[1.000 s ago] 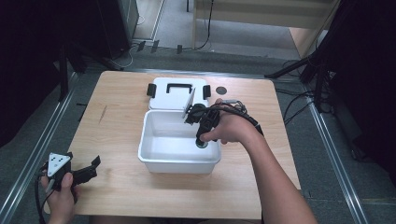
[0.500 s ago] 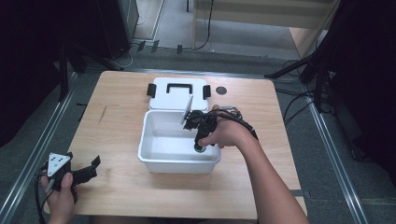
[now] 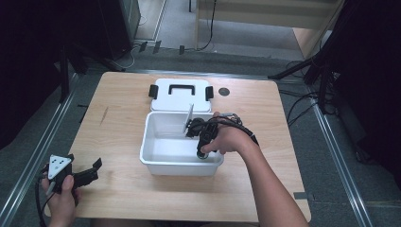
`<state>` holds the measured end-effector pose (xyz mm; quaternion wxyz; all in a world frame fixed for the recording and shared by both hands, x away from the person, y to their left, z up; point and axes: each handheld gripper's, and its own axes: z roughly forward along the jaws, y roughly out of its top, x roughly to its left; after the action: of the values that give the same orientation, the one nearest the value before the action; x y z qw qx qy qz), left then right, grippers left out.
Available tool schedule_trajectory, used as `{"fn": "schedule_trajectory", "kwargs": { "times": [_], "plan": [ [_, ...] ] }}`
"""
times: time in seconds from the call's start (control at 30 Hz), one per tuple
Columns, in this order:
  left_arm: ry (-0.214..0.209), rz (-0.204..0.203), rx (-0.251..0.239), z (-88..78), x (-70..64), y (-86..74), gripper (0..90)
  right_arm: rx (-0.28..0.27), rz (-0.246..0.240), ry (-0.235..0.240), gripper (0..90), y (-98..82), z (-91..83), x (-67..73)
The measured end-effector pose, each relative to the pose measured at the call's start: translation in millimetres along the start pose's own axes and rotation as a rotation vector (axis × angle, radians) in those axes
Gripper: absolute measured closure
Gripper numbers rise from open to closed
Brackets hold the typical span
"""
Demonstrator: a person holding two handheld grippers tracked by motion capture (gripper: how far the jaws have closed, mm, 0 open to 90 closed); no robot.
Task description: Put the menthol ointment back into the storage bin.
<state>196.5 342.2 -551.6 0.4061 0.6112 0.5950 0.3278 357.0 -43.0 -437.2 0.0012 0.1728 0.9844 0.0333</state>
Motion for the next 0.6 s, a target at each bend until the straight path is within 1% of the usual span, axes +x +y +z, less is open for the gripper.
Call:
{"fn": "schedule_trajectory", "kwargs": {
  "times": [0.3, 0.33, 0.4, 0.43, 0.5, 0.57, 0.6],
  "plan": [
    [0.001, 0.0, -0.001, 0.2, -0.2, -0.1, 0.2, 0.0, -0.024, 0.003, 51.2, 2.1, 4.3, 2.9],
    [0.001, 0.001, -0.001, 0.1, -0.2, 0.0, 0.2, -0.001, -0.032, 0.0, 51.2, 1.8, 5.6, 2.6],
    [0.001, 0.0, -0.001, 0.1, -0.3, -0.1, 0.2, 0.009, -0.029, -0.001, 51.1, 1.2, 8.1, 3.8],
    [0.0, 0.001, -0.001, 0.0, -0.1, 0.0, 0.2, 0.007, -0.044, -0.002, 51.1, 1.1, 9.2, 3.8],
    [-0.001, 0.0, 0.0, 0.0, 0.0, 0.0, 0.2, 0.003, -0.055, 0.0, 51.2, 0.9, 11.1, 4.6],
    [0.0, 0.0, -0.001, 0.1, -0.1, -0.1, 0.2, 0.011, -0.051, -0.002, 51.1, 0.7, 13.2, 5.3],
    [0.001, 0.003, -0.001, 0.0, -0.1, 0.0, 0.2, 0.012, -0.056, -0.004, 51.1, 0.8, 14.7, 4.9]
  ]
}}
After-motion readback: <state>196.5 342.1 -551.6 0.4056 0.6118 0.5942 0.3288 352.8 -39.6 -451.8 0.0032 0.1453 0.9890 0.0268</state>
